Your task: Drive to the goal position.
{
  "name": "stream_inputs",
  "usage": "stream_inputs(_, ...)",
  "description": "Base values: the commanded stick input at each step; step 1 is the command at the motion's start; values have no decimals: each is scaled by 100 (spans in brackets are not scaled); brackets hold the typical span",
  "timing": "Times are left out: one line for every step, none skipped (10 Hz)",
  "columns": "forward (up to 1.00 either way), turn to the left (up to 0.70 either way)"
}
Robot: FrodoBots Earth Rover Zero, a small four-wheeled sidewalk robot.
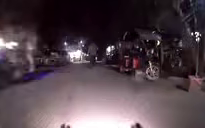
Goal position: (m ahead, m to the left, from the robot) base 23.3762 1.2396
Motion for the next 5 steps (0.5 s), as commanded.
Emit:
stream_inputs(70,0)
stream_inputs(70,0)
stream_inputs(70,0)
stream_inputs(70,0)
stream_inputs(70,0)
